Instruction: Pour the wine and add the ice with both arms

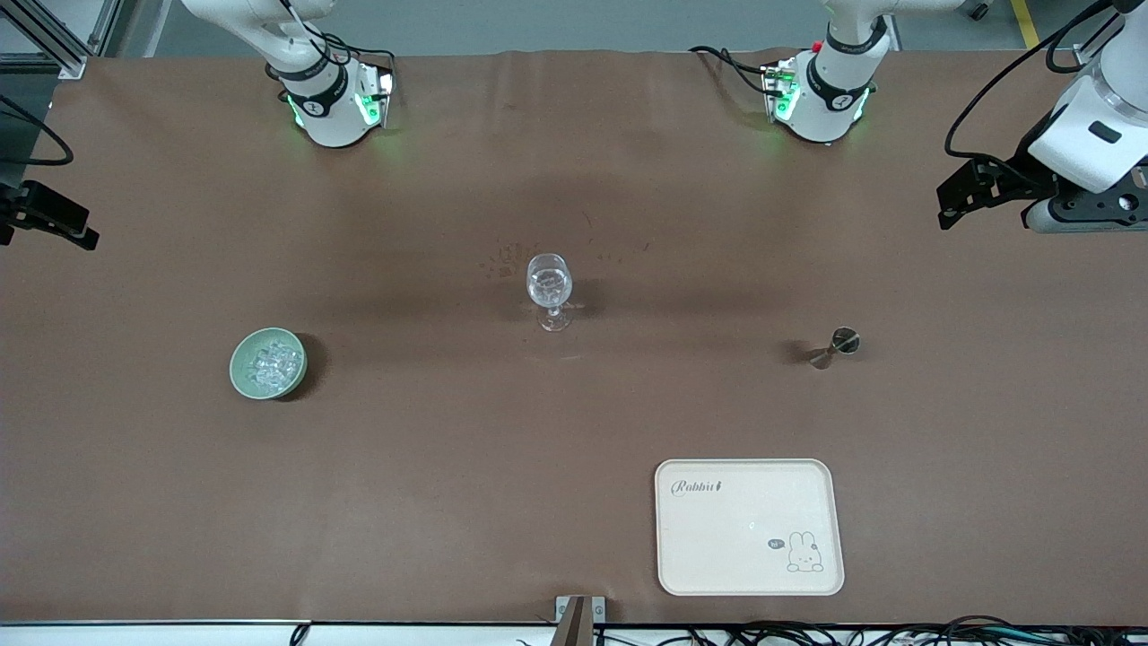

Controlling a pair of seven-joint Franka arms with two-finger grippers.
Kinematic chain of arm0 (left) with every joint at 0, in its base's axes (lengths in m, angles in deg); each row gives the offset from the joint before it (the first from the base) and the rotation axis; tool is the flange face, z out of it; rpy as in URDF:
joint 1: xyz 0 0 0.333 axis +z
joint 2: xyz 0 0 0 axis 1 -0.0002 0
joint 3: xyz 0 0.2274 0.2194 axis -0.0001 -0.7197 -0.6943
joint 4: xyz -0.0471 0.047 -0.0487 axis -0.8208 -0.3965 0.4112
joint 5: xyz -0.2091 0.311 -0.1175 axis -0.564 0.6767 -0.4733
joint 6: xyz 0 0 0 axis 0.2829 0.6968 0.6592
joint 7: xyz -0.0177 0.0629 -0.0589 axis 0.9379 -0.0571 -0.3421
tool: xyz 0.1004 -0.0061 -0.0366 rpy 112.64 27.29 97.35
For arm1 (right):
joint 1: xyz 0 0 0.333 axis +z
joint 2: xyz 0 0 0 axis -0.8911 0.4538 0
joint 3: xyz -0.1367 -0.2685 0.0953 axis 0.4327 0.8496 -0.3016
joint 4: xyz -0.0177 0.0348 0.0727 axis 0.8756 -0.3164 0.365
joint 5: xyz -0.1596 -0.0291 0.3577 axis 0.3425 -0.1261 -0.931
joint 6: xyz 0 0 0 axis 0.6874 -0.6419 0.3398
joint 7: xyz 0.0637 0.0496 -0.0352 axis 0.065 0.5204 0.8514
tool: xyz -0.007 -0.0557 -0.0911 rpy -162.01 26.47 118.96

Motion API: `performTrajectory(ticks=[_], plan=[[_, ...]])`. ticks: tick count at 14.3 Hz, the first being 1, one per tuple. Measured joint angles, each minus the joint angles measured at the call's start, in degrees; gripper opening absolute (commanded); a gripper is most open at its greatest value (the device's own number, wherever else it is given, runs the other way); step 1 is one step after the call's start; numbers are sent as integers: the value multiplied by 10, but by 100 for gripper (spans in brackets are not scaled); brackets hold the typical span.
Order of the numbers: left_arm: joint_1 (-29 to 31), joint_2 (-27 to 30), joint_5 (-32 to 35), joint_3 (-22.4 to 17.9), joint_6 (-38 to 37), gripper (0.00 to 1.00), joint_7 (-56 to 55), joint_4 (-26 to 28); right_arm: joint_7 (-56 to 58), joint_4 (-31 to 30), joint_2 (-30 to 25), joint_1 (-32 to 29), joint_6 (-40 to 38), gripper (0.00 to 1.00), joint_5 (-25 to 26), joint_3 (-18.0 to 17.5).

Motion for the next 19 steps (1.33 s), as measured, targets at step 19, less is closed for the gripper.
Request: performTrajectory(ticks=[19], plan=[[110, -98, 0, -12, 0, 100, 9, -36, 0, -76, 16, 1, 56, 100, -12, -1]])
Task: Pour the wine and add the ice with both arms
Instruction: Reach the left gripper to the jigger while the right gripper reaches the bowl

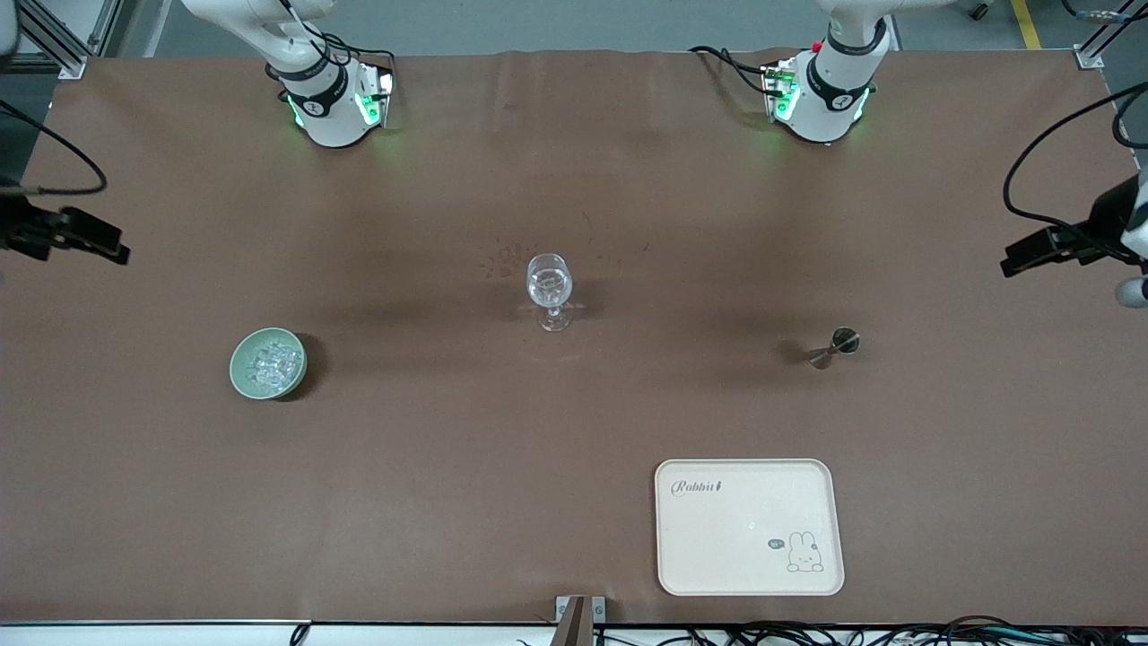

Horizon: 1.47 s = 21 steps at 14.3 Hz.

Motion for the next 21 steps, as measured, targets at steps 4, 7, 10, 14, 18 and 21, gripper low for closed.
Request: performTrajectory(ticks=[4, 7, 10, 14, 18, 21], plan=[[17, -81, 0, 0, 4, 96, -9, -17, 19, -123, 26, -1, 152, 100, -2, 1], [25, -166, -2, 0, 6, 96, -79, -48, 27, -178, 61, -1, 234, 100, -2, 1], [31, -236, -49, 0, 7, 96, -177, -58, 28, -191, 104, -1, 272, 100, -2, 1], [48, -301, -162, 0, 7, 96, -312, -61, 48, -245, 141, -1, 398, 100, -2, 1], [91, -360, -267, 0, 17, 98, -359, -63, 62, -283, 154, -2, 476, 99, -2, 2], [115, -405, -355, 0, 30, 95, -359, -64, 62, -287, 178, -2, 506, 97, -2, 2]])
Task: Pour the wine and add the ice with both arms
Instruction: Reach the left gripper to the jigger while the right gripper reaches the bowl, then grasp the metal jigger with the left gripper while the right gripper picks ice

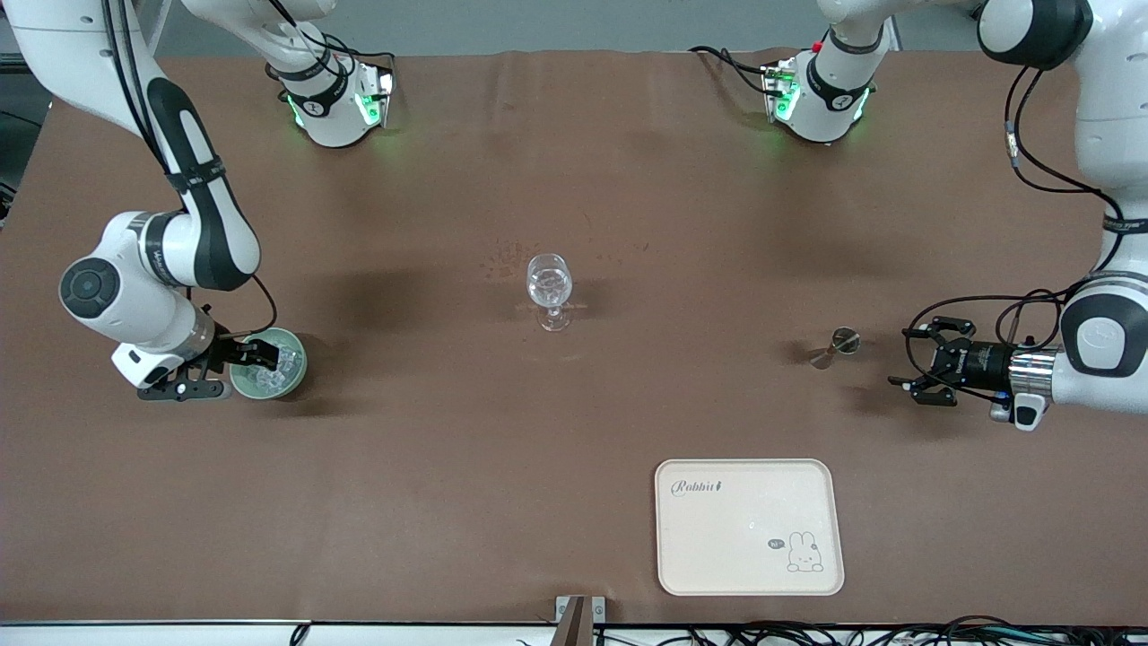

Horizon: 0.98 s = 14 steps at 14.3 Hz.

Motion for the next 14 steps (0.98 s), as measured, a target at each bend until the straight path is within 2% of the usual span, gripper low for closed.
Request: performTrajectory(ticks=[4, 6, 8, 14], plan=[[9, -43, -62, 3, -1, 87, 2, 1, 0, 0, 17, 0, 3, 76, 0, 1], [8, -49, -81, 7, -8, 85, 14, 7, -1, 0, 17, 0, 3, 65, 0, 1], [8, -50, -95, 10, -16, 79, 26, 13, -1, -2, 17, 0, 3, 57, -1, 0], [1, -56, -111, 28, -23, 71, 63, 29, -1, -10, 18, 0, 2, 56, -1, 0]])
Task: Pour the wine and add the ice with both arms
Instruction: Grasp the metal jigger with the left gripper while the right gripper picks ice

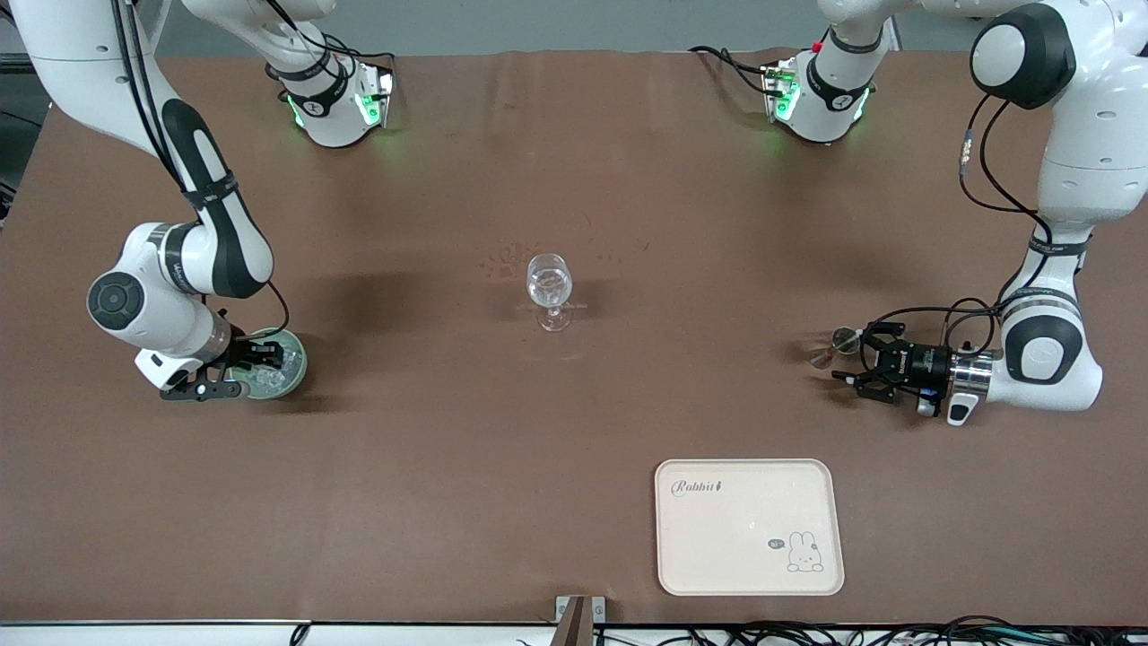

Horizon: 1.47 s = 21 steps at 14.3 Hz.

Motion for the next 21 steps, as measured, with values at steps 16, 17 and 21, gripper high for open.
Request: performTrajectory(ticks=[16, 17, 21], plan=[[0, -5, 0, 8, -9, 31, 8, 1, -3, -4, 0, 1, -3, 9, -23, -1], [0, -5, 0, 8, -10, 28, 8, 1, -3, -4, 0, 0, -3, 8, -36, -1], [0, -5, -1, 8, -17, 8, 9, 1, -3, -1, 0, 1, -6, 1, -44, -1]])
